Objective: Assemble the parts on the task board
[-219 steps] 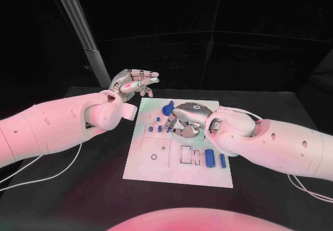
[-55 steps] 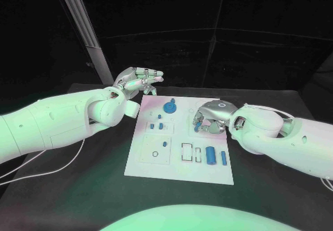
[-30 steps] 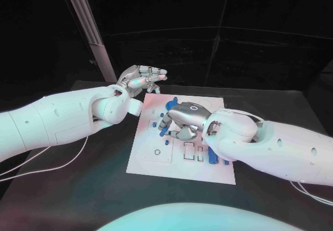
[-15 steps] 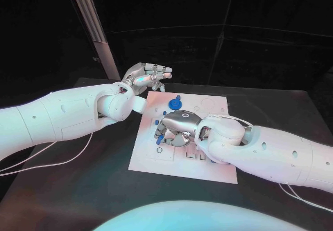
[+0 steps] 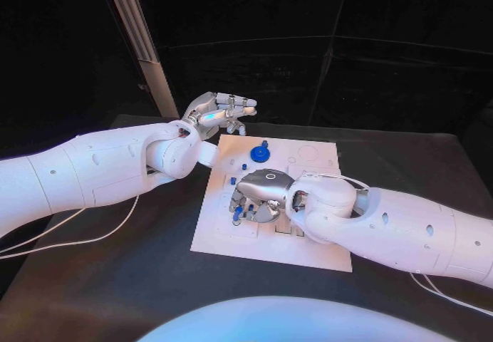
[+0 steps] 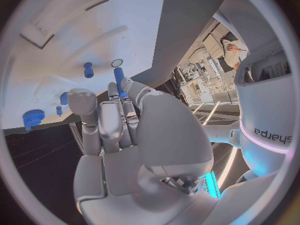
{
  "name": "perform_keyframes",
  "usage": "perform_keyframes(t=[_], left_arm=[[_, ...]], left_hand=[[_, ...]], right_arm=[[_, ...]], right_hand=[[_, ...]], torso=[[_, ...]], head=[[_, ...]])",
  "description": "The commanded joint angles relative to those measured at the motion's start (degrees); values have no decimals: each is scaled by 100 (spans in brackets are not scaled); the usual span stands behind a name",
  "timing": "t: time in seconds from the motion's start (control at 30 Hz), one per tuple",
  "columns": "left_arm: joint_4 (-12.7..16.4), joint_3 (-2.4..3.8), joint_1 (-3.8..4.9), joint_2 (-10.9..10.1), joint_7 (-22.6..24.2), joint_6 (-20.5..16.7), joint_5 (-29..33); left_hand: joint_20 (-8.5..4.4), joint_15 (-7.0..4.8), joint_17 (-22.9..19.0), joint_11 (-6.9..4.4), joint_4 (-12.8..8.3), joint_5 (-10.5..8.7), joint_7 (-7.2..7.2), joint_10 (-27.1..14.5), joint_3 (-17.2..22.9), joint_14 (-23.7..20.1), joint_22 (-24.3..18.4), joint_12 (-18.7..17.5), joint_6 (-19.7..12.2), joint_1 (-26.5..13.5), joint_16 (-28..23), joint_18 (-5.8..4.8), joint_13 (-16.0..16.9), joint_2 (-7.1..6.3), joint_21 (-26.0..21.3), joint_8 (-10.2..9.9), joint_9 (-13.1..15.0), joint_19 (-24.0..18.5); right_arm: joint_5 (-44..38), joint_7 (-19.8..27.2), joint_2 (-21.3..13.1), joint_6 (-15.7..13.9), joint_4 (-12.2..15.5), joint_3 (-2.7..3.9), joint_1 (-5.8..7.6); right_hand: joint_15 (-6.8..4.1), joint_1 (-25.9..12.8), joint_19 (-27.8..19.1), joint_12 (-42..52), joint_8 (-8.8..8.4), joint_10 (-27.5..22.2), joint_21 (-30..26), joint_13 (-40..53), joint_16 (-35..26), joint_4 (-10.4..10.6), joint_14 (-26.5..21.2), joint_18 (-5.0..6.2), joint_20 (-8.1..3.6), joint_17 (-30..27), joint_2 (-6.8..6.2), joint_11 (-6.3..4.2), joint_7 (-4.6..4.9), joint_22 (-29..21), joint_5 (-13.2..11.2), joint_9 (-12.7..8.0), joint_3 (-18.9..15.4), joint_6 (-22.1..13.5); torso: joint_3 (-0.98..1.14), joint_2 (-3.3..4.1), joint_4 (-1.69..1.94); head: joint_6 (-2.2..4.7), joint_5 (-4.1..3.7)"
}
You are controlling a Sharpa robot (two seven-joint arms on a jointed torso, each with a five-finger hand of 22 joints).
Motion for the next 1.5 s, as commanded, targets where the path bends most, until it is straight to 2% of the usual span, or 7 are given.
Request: perform_keyframes(t=[0.03,0.67,1.07,1.2,1.37,1.43,1.5], left_arm=[[-2,4,10,9,30,76,20],[-8,4,10,18,28,83,20],[-16,4,10,22,23,88,20],[-15,4,10,24,19,88,20],[-17,3,10,26,19,79,20],[-17,3,10,24,20,75,20],[-16,3,10,20,19,73,20]], left_hand=[[17,1,-5,-5,-23,35,3,-44,-13,-21,-7,13,-29,-28,-24,33,-5,7,-20,36,5,-30],[17,1,-5,-5,-23,35,3,-44,-13,-21,-7,13,-29,-28,-24,33,-5,7,-20,36,5,-30],[17,1,-5,-5,-23,35,3,-44,-13,-21,-7,13,-29,-28,-24,33,-5,7,-20,36,5,-30],[17,1,-5,-5,-23,35,3,-44,-13,-21,-7,13,-29,-28,-24,33,-5,7,-20,36,5,-30],[17,1,-5,-5,-23,35,3,-44,-13,-21,-7,13,-29,-28,-24,33,-5,7,-20,36,5,-30],[17,1,-5,-5,-23,35,3,-44,-13,-21,-7,13,-29,-28,-24,33,-5,7,-20,36,5,-30],[17,1,-5,-5,-23,35,3,-44,-13,-21,-7,13,-29,-28,-24,33,-5,7,-20,36,5,-30]], right_arm=[[-93,37,27,187,-13,-2,9],[-338,-108,128,354,-108,-54,6],[-640,-233,186,394,-130,-64,2],[-706,-240,206,423,-107,-139,2],[-737,-221,228,459,-96,-178,2],[-720,-215,221,408,-81,-186,2],[-710,-202,211,318,-66,-190,2]], right_hand=[[1,0,-24,-28,-9,45,38,7,28,-11,133,-77,11,-8,40,-20,25,7,22,9,33,7],[2,-16,-33,-34,-10,49,32,8,19,-15,129,-75,13,-25,35,-19,26,-6,18,10,40,12],[4,-45,-42,-44,-15,54,31,9,18,-24,125,-74,16,-33,18,-18,26,-12,9,10,48,13],[6,-70,-50,-54,-21,53,30,9,8,-33,120,-73,18,-52,-4,-16,27,-17,5,9,48,10],[52,-283,-118,-187,-96,-112,-20,-19,-54,-1,88,-62,50,-160,-136,35,68,-109,98,-17,-1,-121],[108,-413,-186,-258,-117,-389,-100,-34,-98,27,66,-37,85,-235,-238,105,127,-253,166,-37,-41,-311],[137,-487,-260,-253,-111,-608,-198,-36,-164,37,35,-9,115,-340,-309,149,142,-419,186,-36,-84,-417]], torso=[[-1,-2,-2],[-1,-2,2],[-5,-3,0],[-3,-2,2],[-4,-6,2],[-4,-4,1],[-2,-3,3]], head=[[-5,7],[-59,21],[-47,10],[-28,17],[-23,17],[-20,20],[-18,17]])
